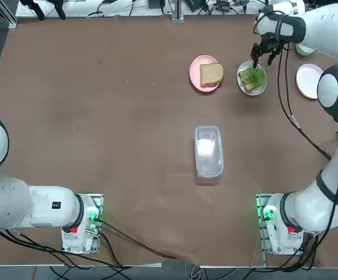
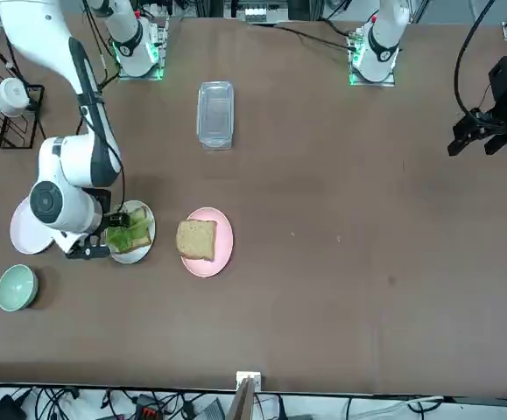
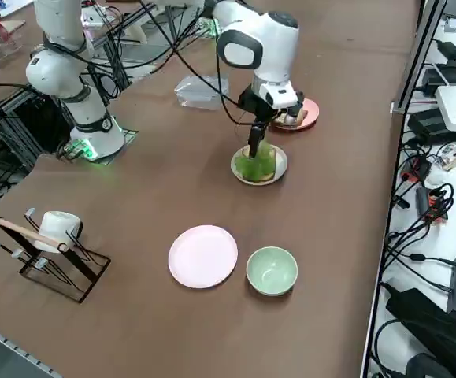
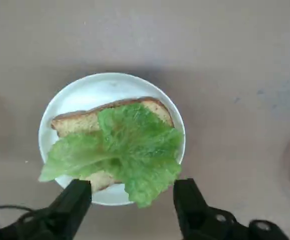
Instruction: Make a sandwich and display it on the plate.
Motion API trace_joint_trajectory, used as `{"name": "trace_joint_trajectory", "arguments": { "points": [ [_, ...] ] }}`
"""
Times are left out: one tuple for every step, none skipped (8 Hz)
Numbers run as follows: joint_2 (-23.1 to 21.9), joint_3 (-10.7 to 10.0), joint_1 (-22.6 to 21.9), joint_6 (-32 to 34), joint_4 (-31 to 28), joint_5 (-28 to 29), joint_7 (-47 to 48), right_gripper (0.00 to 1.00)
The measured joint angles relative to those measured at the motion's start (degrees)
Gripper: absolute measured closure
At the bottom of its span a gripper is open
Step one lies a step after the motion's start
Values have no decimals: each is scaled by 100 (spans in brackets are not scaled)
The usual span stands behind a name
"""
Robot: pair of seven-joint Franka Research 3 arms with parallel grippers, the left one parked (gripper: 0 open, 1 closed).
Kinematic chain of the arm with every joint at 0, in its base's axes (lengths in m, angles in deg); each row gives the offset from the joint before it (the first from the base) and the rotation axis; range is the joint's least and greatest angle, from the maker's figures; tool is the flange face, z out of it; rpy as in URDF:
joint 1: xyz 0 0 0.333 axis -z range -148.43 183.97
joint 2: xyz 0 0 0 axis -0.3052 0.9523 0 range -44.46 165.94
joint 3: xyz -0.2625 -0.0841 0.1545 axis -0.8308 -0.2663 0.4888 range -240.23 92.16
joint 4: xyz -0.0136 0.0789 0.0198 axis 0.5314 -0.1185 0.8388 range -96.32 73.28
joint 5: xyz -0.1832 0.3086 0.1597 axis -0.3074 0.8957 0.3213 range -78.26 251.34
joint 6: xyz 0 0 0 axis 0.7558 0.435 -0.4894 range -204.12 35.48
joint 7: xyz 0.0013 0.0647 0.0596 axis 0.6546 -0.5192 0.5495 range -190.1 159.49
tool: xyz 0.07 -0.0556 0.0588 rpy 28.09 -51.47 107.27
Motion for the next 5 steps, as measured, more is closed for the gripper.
{"name": "trace_joint_trajectory", "arguments": {
  "points": [
    [-72,8,-6,148,174,35,57,0],
    [-127,18,-11,189,302,309,198,0],
    [-136,24,-19,148,374,900,341,0],
    [-116,28,-43,-15,391,1573,401,0],
    [-58,32,-84,-252,382,2075,485,0]
  ]
}}
